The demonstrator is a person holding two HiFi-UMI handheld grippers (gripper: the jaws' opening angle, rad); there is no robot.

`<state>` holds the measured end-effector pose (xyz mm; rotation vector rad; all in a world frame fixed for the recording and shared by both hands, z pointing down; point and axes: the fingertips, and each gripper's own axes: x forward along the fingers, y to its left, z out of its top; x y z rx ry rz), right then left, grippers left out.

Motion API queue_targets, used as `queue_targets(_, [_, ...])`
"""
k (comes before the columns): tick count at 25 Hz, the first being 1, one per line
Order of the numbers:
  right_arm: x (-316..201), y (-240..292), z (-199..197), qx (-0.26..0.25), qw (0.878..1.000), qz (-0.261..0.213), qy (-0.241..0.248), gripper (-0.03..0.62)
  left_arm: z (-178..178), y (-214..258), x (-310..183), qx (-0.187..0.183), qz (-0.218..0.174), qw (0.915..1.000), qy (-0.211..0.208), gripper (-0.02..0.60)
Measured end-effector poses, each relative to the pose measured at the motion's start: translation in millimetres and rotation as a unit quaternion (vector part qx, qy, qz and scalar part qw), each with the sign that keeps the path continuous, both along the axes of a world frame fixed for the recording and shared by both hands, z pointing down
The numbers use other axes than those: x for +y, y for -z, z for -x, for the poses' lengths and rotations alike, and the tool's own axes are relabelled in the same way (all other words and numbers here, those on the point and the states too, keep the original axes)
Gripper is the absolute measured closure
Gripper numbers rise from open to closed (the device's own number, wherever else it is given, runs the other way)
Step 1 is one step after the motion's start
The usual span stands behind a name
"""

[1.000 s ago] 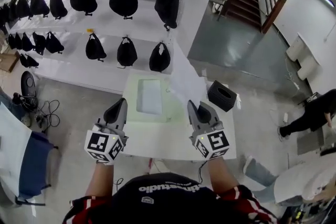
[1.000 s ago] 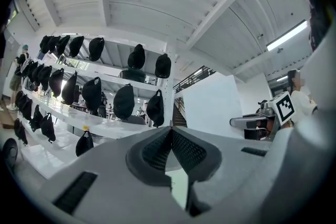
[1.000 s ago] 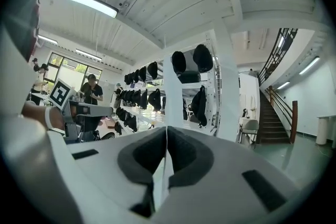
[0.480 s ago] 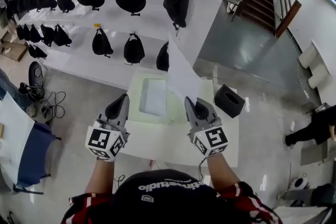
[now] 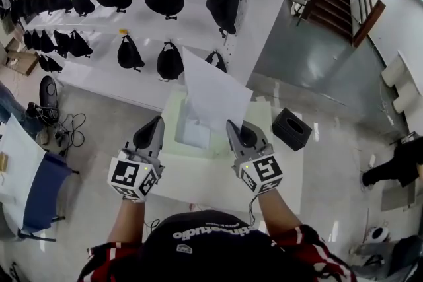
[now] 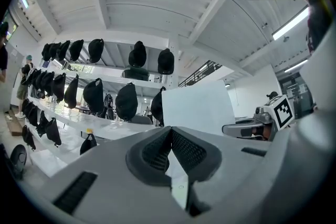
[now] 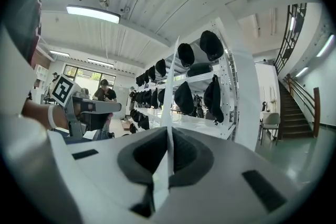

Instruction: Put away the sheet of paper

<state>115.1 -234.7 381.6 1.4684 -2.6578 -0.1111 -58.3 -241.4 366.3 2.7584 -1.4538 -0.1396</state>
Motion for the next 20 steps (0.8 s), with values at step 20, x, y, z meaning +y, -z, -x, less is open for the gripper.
queue_targets(20, [-42,-64,-3,0.002,0.998,0.065,0.003,0.591,16,-10,-15,-0.01,0.016,0.9995,0.024,0.577])
